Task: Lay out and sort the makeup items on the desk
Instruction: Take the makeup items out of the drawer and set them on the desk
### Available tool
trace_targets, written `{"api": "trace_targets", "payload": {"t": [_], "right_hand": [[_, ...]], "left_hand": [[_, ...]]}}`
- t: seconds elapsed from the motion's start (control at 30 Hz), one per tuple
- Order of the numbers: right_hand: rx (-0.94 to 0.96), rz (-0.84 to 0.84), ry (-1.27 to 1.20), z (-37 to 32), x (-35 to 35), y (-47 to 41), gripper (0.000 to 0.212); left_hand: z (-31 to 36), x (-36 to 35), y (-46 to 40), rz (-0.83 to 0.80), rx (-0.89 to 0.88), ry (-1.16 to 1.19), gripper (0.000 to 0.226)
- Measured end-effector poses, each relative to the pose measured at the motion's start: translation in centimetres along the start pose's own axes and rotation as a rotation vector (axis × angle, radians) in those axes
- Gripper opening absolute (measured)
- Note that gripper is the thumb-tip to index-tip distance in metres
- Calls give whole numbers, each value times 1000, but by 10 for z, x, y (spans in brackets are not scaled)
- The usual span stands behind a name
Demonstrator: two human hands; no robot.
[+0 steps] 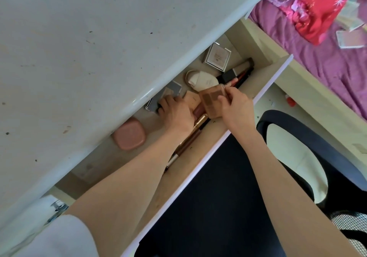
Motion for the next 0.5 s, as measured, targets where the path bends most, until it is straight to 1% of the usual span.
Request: {"api": "trace_targets", "payload": {"t": [0.13, 0.23, 0.27, 0.33, 0.4, 0.47, 0.5], "right_hand": [[-15, 15, -47, 3, 1, 3, 21], [-55, 39, -125, 6, 6, 5, 19], [-81, 53, -167, 7, 9, 5, 19], [-139, 73, -251, 11, 13, 7, 23], [-169, 90, -307, 13, 15, 11, 25], [-179, 106, -369, 12, 17, 15, 24], [-192, 112, -414, 12, 18, 17, 22]], "left_hand": [[4, -9, 6, -31, -9, -63, 55], [14, -12, 10, 1, -119, -153, 46], [14, -12, 10, 7, -129, -138, 43], [11, -8, 8, -5, -87, -47, 39], [9, -9, 6, -69, -65, 36, 30], [10, -11, 8, -139, -66, 95, 22], [9, -9, 10, -148, -65, 140, 20]]}}
Point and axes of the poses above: each hand's wrist, its own y-axis away from the middle knuckle, its own x-axis out of the back of the hand, z = x × y, the point moved 9 cm from there along -y, towards the middle knuckle, and after that the axes turned 7 degrees about y, right-handed, at the moved point
